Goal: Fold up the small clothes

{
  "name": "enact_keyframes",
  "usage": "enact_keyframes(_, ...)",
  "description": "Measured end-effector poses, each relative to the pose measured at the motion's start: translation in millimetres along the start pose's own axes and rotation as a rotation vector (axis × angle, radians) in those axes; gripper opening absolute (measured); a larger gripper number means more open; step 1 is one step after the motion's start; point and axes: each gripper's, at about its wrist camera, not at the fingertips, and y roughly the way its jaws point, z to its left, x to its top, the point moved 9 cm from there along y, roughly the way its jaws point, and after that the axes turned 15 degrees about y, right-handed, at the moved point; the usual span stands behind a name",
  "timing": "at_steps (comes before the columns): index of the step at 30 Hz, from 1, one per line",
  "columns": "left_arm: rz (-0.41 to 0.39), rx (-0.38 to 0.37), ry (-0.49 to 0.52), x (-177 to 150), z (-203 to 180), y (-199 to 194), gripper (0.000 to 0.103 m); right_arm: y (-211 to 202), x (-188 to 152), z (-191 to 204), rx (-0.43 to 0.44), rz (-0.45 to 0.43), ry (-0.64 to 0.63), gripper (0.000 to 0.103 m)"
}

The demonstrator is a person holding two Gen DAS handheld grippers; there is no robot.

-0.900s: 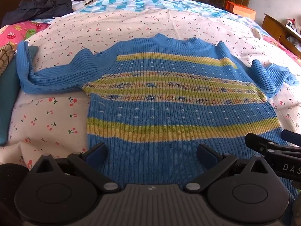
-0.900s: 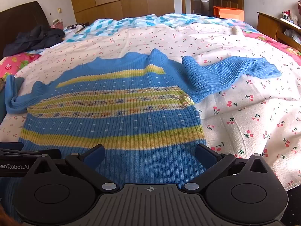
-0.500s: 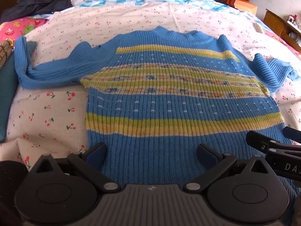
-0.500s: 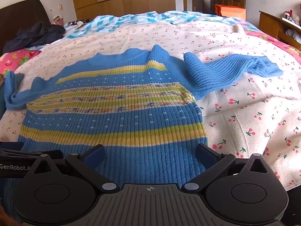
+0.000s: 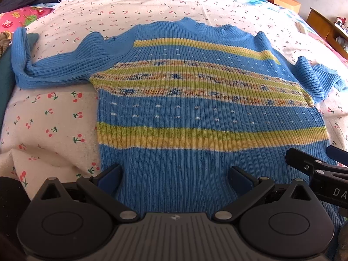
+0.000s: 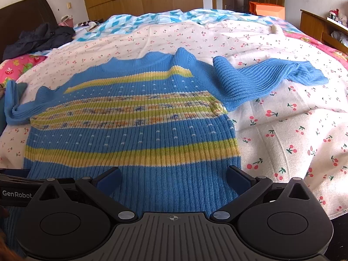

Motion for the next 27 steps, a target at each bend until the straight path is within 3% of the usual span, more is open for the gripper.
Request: enact_keyframes(27, 0.001, 0.006, 0.01, -0.5, -0.3, -0.7, 0.103, 8.3, -4.8, -1.9, -0.01, 0.039, 0.009, 0.103)
